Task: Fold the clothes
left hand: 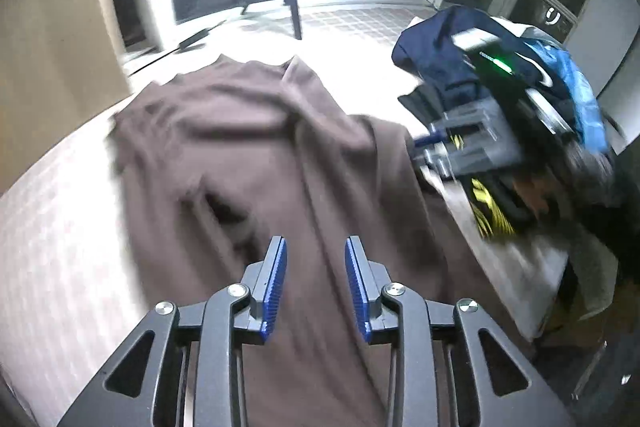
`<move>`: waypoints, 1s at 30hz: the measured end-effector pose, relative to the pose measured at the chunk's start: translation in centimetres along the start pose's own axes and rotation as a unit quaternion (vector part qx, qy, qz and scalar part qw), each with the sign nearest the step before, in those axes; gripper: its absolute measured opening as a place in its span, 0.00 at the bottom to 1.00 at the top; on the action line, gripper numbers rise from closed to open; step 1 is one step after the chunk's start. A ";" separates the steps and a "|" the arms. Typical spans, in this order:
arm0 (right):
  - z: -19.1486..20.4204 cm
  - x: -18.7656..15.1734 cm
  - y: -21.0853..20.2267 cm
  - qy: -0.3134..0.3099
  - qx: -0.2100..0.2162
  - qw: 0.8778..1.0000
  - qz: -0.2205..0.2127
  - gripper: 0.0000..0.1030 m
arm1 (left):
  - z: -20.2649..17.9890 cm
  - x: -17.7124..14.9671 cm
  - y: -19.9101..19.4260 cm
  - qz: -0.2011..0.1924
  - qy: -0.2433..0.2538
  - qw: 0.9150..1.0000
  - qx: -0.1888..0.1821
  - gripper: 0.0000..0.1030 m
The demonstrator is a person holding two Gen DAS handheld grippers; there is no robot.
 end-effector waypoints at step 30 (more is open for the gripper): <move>-1.4 0.3 3.5 -0.072 0.023 0.997 0.004 0.31 | 1.6 2.7 11.5 0.083 -0.022 0.994 -0.068 0.39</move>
Point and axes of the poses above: each gripper's, at about its wrist camera, not at the fingertips, and y roughly the way its jaws point, z to its left, x to its top, the point moved 6 cm from there along y, roughly the way its jaws point, and after that the axes turned 14 degrees about -z, right-handed, at the moved point
